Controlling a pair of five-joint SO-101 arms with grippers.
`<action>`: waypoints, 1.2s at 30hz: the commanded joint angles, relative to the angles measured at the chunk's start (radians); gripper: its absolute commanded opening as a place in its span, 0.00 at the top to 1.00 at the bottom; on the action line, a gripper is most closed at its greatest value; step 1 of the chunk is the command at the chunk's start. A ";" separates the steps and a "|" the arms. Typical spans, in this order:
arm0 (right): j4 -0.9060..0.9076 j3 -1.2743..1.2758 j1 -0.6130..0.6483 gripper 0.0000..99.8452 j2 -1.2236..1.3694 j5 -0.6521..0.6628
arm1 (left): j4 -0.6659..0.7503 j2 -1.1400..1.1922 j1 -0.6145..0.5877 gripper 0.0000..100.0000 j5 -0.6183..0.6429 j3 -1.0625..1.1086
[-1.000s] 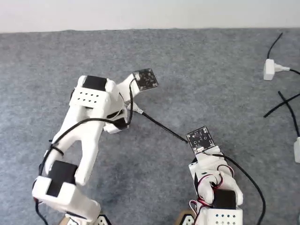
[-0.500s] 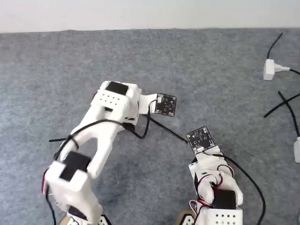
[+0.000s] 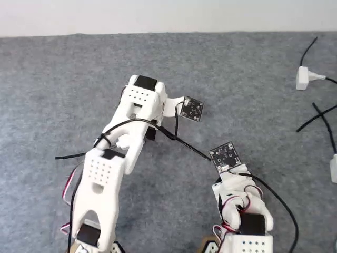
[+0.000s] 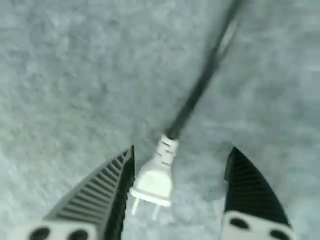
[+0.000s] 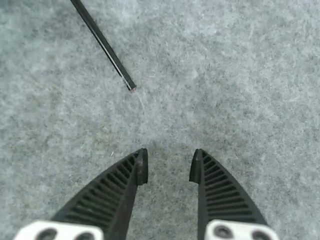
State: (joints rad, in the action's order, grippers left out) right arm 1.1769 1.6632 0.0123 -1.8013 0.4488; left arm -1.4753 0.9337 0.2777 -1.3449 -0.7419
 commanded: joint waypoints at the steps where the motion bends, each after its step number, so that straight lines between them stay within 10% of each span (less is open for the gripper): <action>1: 0.013 0.018 0.005 0.84 -0.005 -0.003 | -0.057 0.064 0.003 0.71 -0.006 -0.189; 9: 0.013 0.018 0.005 0.84 -0.005 -0.003 | -0.212 0.267 -0.006 0.72 -0.005 -0.452; 15: 0.015 0.018 0.005 0.84 -0.005 -0.003 | -0.281 0.351 -0.008 1.00 0.017 -0.588; 36: 0.015 0.018 0.005 0.84 -0.008 -0.003 | -0.282 0.273 0.041 0.99 0.232 -0.608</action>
State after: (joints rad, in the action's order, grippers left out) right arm 1.1769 1.6632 0.0123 -1.8013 0.4488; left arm -1.7438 1.2758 0.2931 -1.1669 -1.3004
